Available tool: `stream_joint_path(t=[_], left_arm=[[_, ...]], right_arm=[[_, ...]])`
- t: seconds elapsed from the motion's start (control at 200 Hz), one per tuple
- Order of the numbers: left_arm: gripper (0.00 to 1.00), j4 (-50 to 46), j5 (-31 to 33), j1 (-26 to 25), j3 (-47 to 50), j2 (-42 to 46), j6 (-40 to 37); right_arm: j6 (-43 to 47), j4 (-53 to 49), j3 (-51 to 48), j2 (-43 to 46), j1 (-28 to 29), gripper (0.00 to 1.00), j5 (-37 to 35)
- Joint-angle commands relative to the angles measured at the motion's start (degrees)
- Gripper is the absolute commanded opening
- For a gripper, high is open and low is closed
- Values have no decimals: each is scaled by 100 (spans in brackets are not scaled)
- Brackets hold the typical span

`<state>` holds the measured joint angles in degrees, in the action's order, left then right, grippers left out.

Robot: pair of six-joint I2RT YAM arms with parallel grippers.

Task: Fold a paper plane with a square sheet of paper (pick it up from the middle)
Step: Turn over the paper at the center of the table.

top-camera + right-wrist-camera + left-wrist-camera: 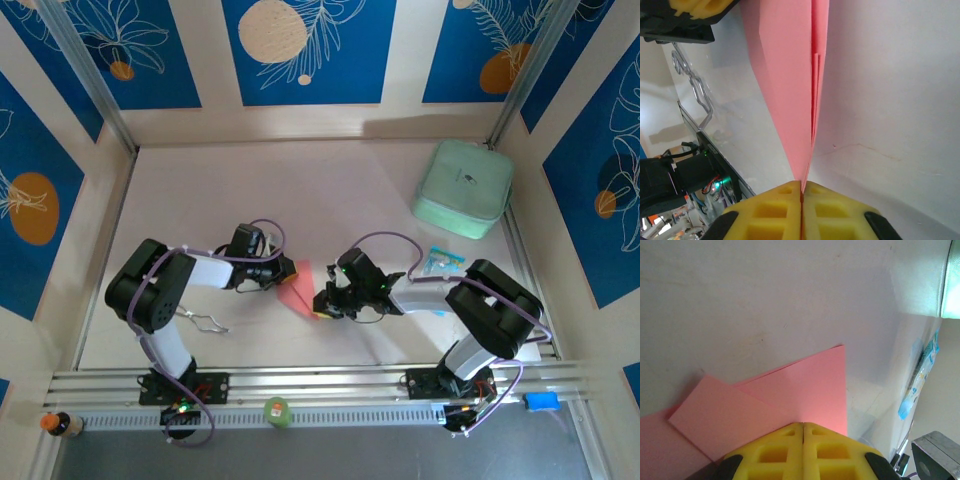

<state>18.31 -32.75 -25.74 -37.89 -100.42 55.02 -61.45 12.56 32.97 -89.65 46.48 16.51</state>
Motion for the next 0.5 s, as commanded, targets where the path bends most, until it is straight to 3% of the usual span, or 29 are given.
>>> stream_joint_path(t=[0.0, 0.495], left_arm=[[5, -436, 107, 51, -17, 181, -57], [31, -1142, 374, 52, -191, 1004, -405]], right_arm=[[123, 33, -37, -97, -13, 5, 143], [344, -441, 7, 147, 34, 2, -202]])
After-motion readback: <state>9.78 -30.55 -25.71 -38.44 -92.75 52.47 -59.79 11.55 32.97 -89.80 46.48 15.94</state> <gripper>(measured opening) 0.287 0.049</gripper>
